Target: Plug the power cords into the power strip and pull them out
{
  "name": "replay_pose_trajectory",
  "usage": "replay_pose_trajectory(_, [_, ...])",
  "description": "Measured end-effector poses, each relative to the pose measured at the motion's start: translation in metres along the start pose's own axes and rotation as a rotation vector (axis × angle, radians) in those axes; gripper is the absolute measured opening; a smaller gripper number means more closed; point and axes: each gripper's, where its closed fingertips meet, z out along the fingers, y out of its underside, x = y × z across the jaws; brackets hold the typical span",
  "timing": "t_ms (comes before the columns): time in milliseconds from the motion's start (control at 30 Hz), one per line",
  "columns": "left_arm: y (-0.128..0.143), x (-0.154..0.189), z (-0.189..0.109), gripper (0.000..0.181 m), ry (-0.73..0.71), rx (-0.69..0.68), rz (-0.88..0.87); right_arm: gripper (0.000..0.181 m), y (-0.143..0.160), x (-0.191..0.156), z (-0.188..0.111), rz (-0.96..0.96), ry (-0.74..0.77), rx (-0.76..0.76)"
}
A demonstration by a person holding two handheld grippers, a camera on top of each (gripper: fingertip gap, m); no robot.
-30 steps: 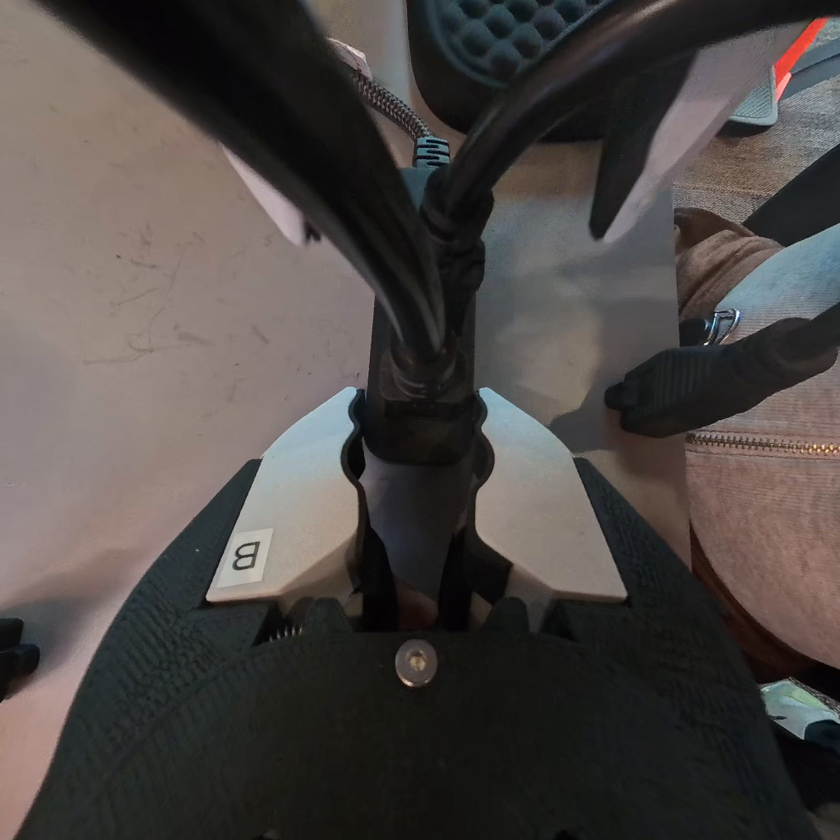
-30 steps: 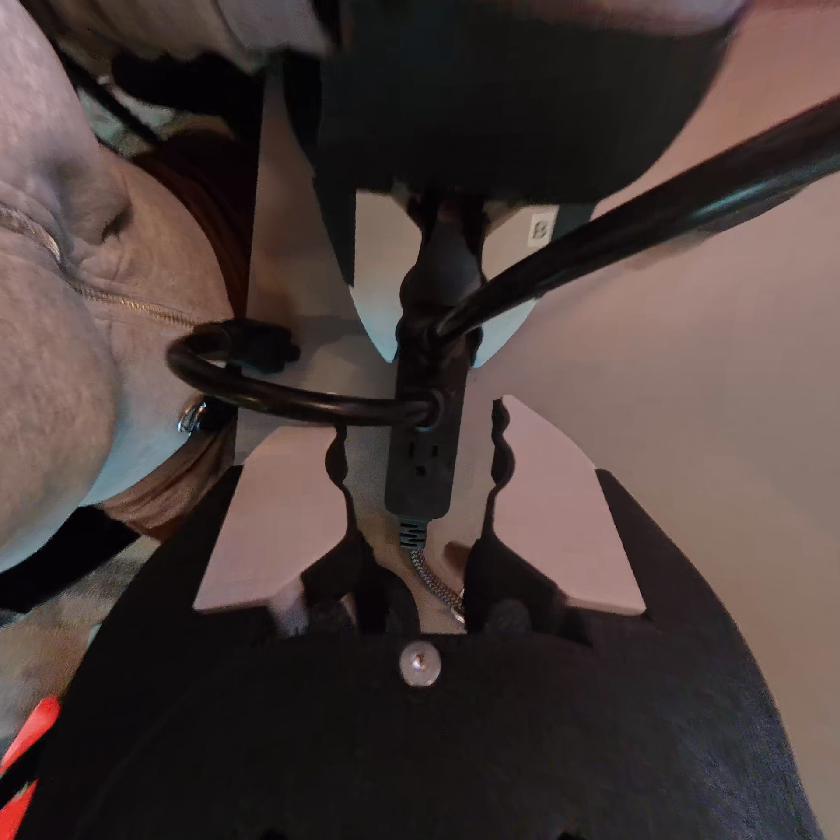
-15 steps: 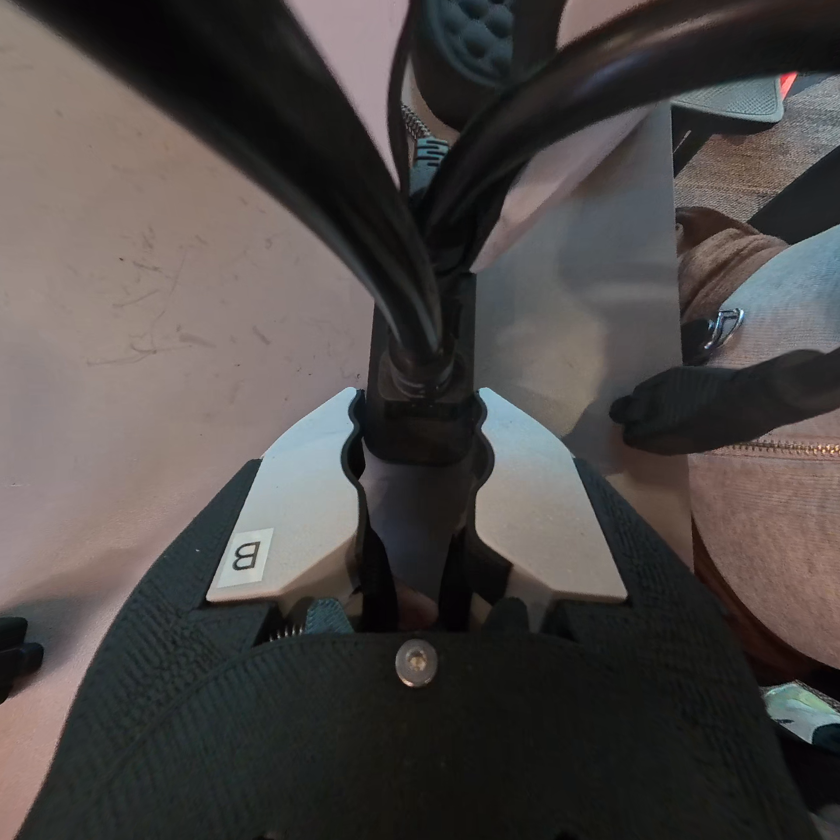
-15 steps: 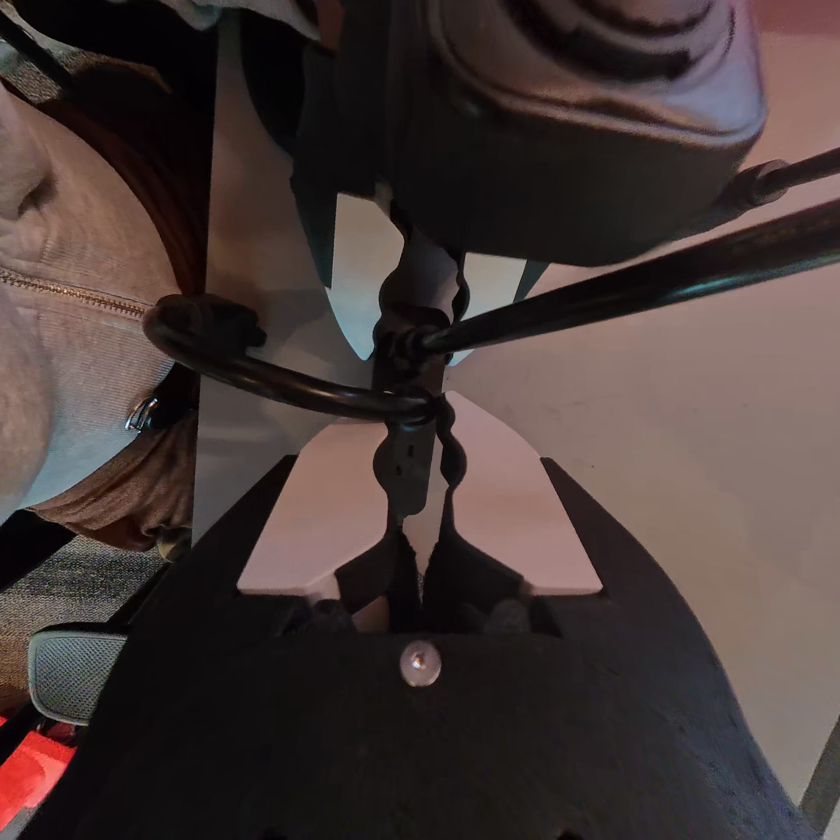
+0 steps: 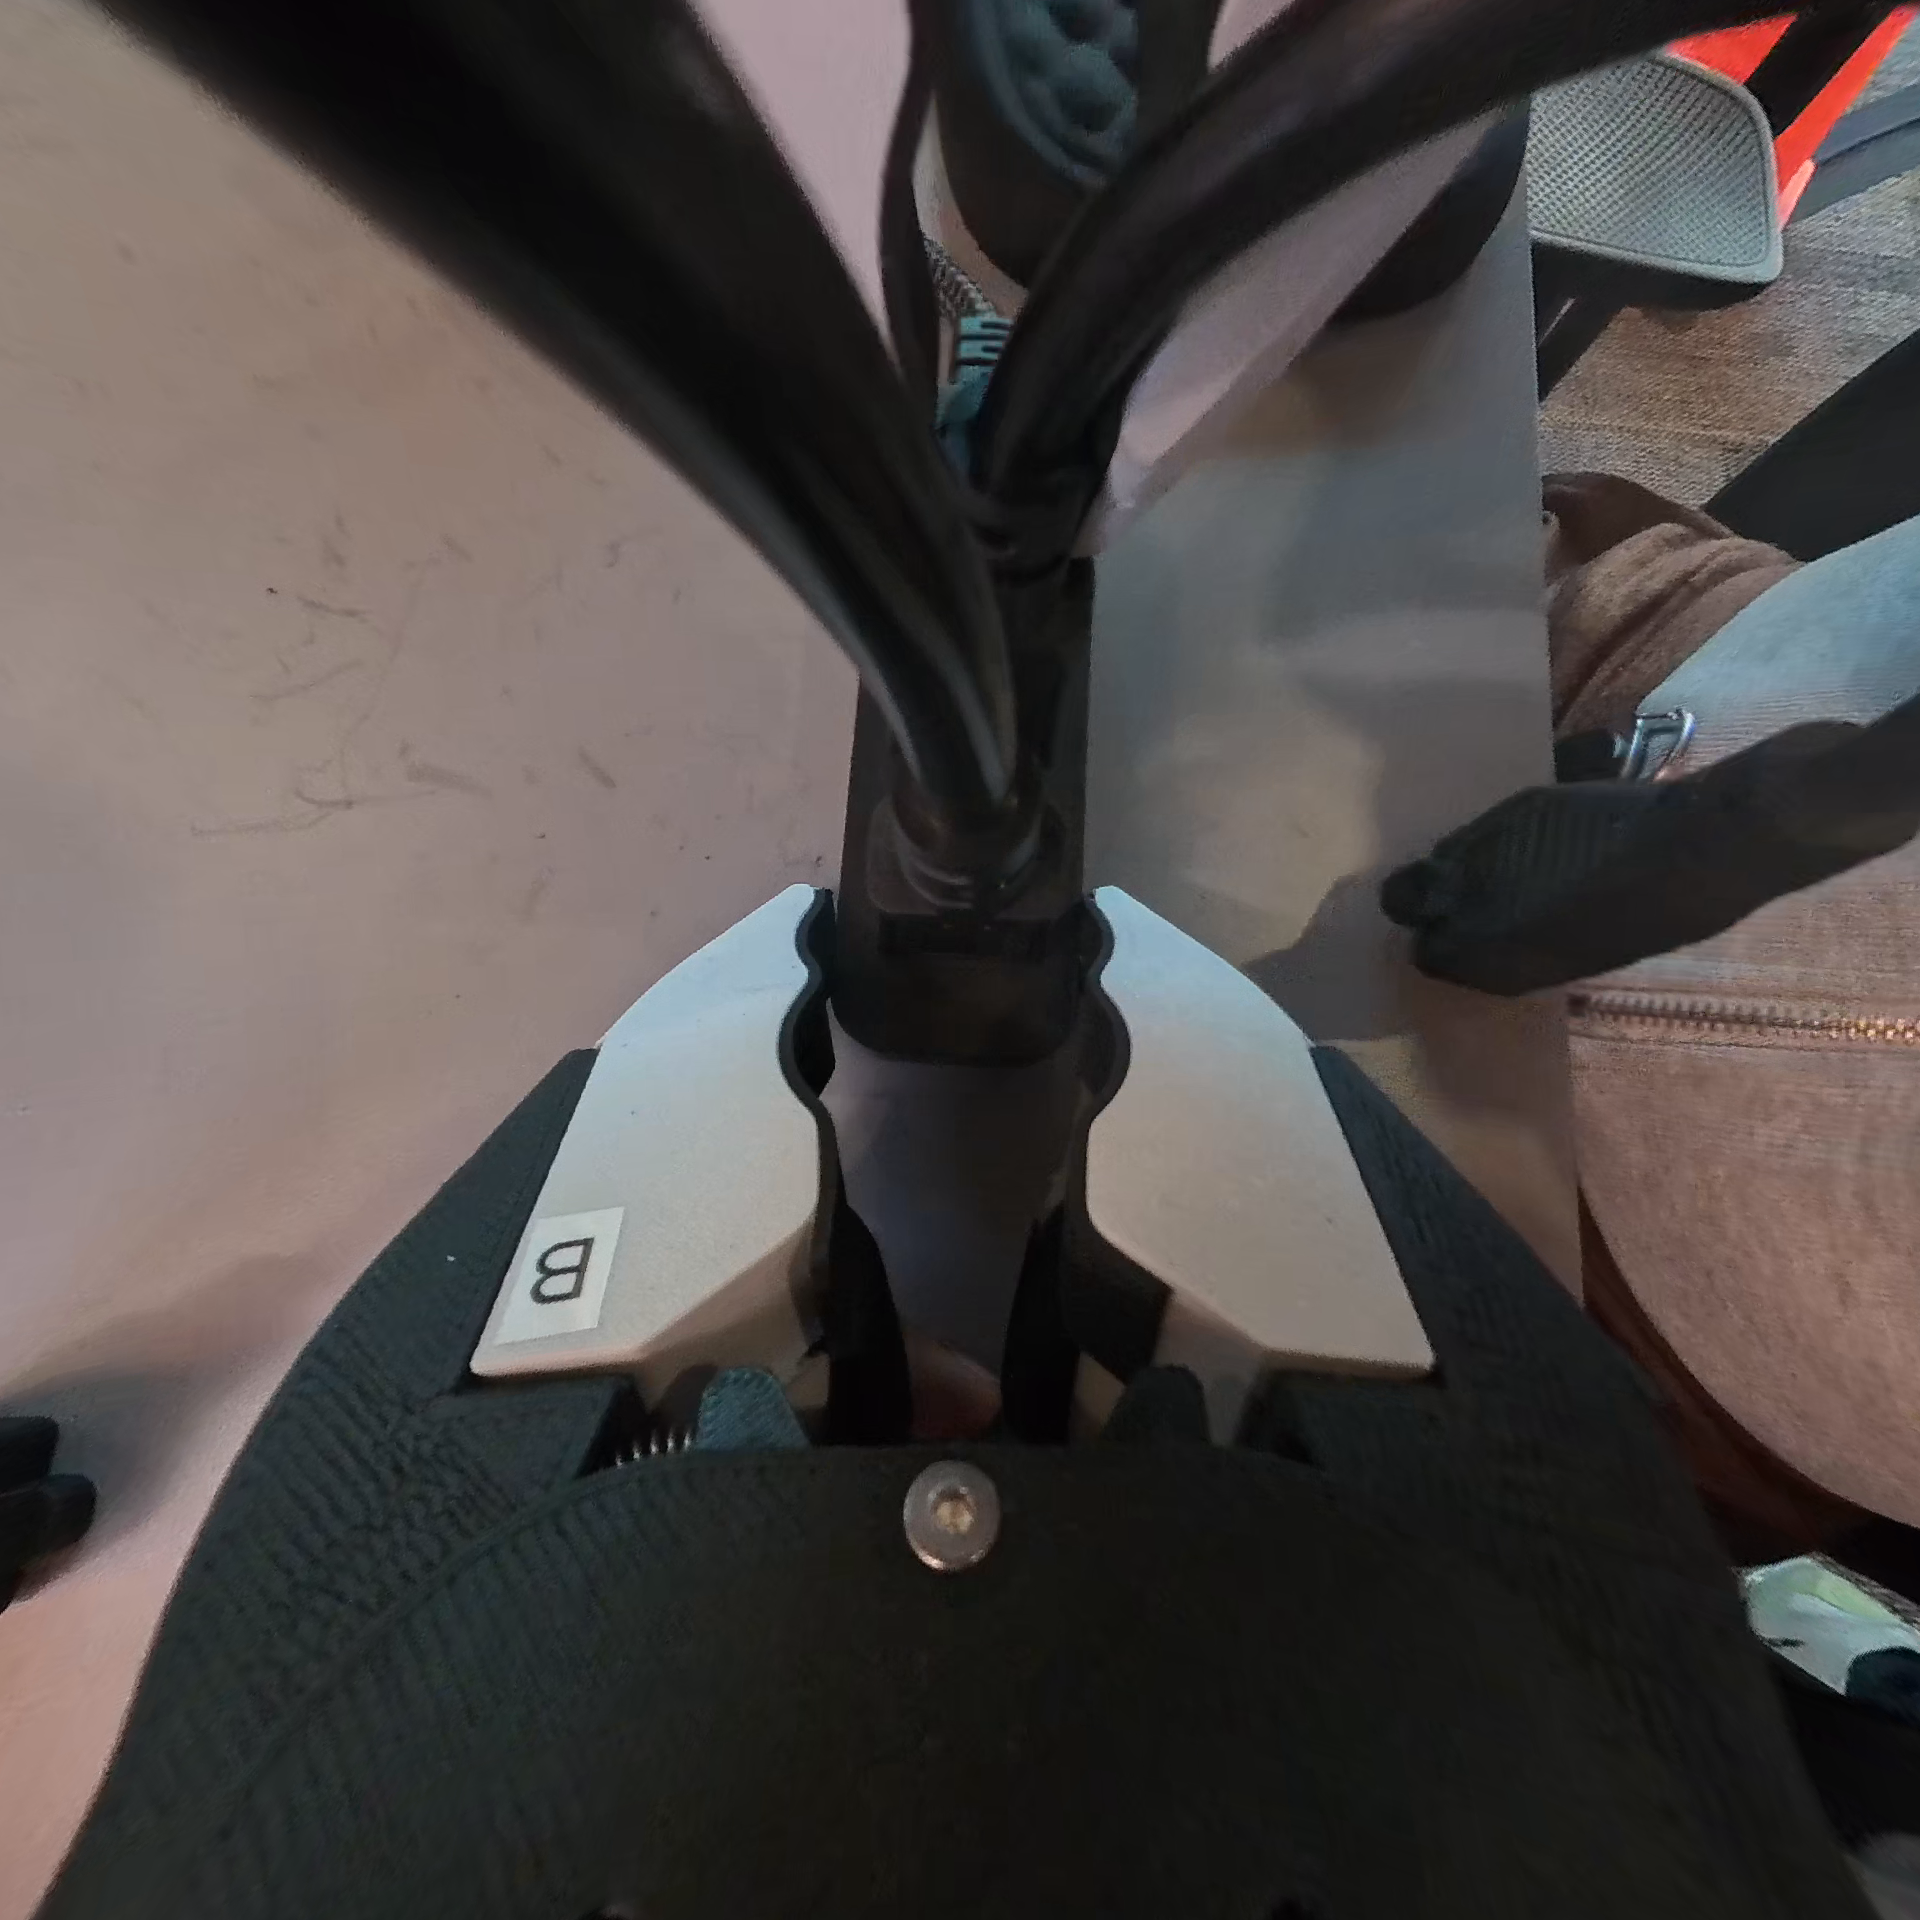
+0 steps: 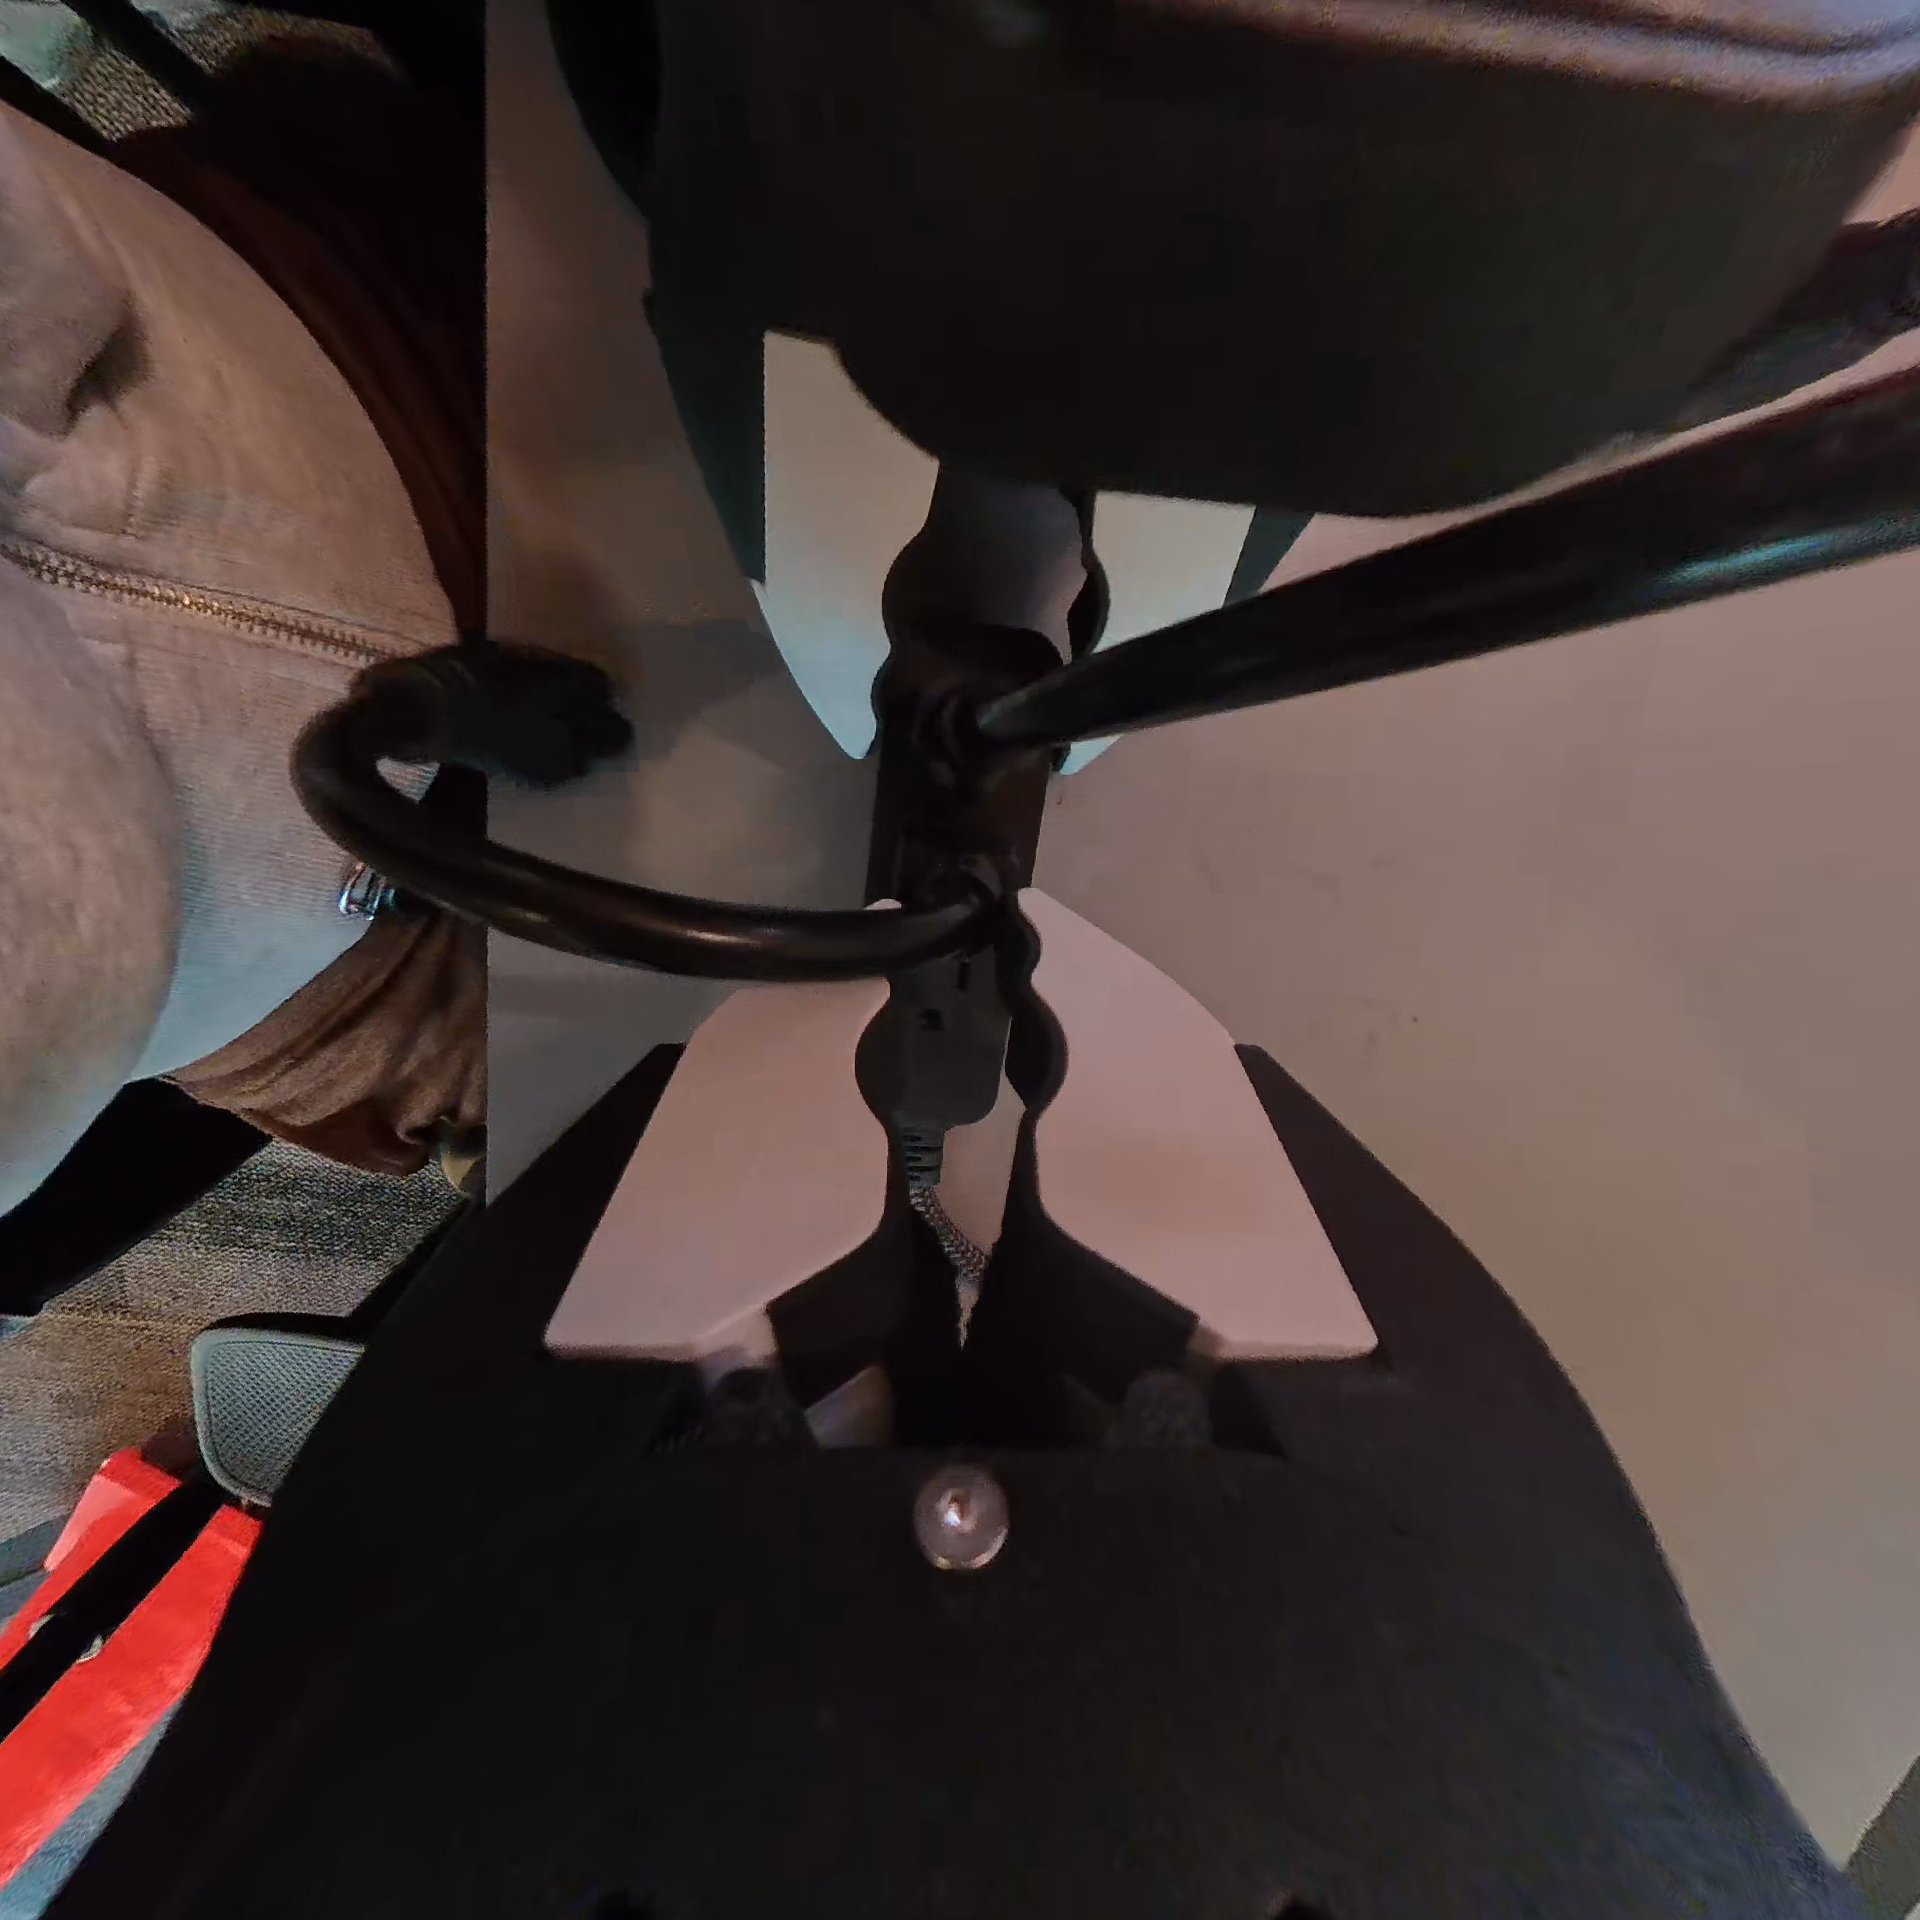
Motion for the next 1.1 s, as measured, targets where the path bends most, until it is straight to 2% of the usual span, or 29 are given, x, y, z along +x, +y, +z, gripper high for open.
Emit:
replay_pose_trajectory(167, [0.0002, -0.0001, 0.0000, 0.044, -0.002, -0.002, 0.001, 0.015, -0.0021, 0.0003, 0.0008, 0.001, -0.003, -0.054])
replay_pose_trajectory(533, [0.0001, -0.0001, 0.0002, 0.044, 0.001, 0.002, -0.002, 0.015, 0.0011, 0.0006, 0.0004, 0.034, -0.010, -0.046])
replay_pose_trajectory(1100, [0.0003, -0.0002, 0.0003, 0.044, 0.002, 0.003, -0.003, 0.015, -0.0030, 0.0030, 0.0026, -0.002, -0.046, -0.130])
